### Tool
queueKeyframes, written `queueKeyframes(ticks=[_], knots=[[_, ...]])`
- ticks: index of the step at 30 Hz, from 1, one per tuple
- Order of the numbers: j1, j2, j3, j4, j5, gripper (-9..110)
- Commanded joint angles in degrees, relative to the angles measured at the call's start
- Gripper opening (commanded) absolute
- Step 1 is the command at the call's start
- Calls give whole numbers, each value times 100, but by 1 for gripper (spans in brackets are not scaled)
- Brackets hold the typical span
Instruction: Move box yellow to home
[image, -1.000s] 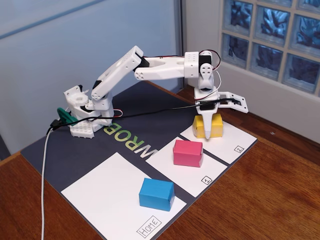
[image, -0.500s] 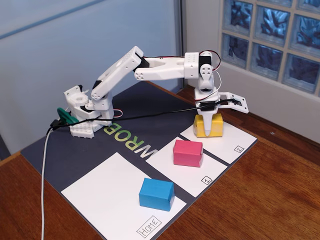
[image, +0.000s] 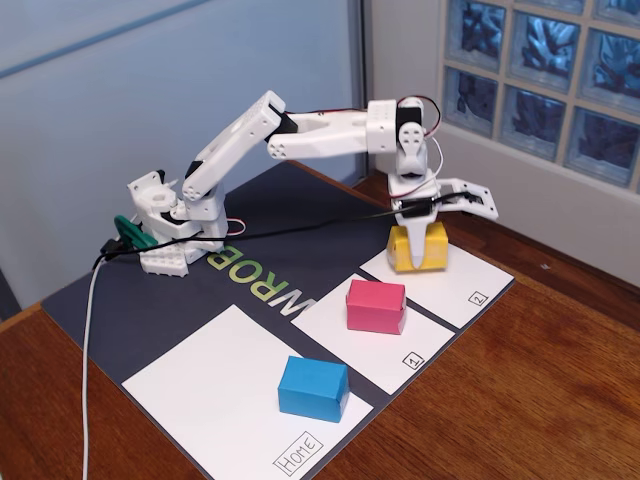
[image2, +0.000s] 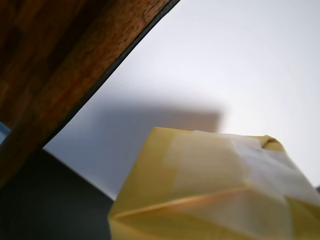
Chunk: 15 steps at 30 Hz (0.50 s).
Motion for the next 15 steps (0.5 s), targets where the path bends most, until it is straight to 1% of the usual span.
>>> queueKeyframes(ticks=[1,15], knots=[[35,791,-272,158,-62,-1],[105,2039,-272,932,-193,0]])
